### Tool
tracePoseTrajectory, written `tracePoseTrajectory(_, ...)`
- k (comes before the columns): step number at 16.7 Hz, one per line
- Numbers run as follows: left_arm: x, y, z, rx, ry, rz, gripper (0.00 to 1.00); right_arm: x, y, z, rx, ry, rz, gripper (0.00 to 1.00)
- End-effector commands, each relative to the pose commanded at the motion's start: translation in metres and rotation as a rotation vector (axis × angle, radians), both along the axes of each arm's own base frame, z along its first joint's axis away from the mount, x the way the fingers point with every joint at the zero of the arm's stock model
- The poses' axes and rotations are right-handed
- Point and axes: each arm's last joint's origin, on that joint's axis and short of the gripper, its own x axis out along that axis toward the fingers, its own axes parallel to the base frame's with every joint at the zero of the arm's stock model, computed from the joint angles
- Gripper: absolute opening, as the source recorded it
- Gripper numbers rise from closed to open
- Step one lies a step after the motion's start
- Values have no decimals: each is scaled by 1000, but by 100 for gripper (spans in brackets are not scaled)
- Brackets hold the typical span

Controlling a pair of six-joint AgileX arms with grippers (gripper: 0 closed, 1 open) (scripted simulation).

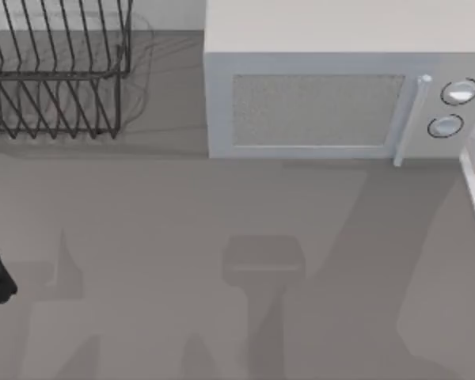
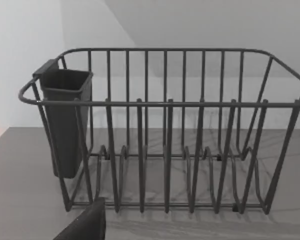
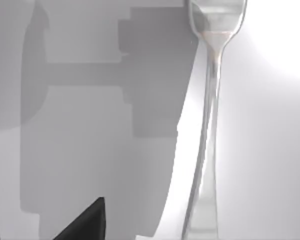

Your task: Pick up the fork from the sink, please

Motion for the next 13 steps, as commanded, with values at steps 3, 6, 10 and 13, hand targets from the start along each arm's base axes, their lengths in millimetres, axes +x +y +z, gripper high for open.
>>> tracePoseTrajectory(3,0,0,0,0,0,0,100,4,-2,-48,-5,-17,-1,100)
tracePoseTrajectory(6,0,0,0,0,0,0,100,2,-2,-96,-6,-23,-3,100)
tracePoseTrajectory(10,0,0,0,0,0,0,100,-3,-2,-121,-2,-8,-4,100)
tracePoseTrajectory(13,0,0,0,0,0,0,100,-3,-2,-121,-2,-8,-4,92)
